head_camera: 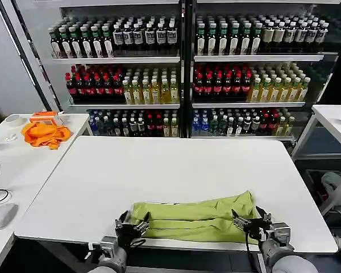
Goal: Fold and organize the clothes.
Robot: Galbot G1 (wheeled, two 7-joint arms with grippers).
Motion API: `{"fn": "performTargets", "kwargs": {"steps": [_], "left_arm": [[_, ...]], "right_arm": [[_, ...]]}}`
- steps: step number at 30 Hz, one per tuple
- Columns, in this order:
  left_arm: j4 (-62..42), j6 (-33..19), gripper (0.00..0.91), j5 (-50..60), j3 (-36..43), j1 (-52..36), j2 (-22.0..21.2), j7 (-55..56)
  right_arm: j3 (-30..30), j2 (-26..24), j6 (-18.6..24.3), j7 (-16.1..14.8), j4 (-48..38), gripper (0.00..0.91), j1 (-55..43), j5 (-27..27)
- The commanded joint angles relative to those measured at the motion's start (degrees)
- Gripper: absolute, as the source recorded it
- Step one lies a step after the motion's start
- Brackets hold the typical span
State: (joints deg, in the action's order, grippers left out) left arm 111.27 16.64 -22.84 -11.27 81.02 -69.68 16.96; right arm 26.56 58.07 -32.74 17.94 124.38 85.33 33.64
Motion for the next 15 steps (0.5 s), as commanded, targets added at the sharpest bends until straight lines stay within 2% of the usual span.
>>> {"fn": "performTargets", "kwargs": {"steps": [1, 15], "left_arm": [[-1.1, -1.48, 0.02, 1.23, 0.29, 1.85, -3.58, 0.8], [0.48, -3.68, 0.02, -4.8, -2.77, 2.51, -3.01, -1.01]], "right_arm": [[-0.21, 0.31, 0.04, 0.14, 0.41, 0.907, 0.52, -0.6], [-0.55, 1.19, 0.14, 0.97, 0.31, 0.907, -0.56, -0.53]]}}
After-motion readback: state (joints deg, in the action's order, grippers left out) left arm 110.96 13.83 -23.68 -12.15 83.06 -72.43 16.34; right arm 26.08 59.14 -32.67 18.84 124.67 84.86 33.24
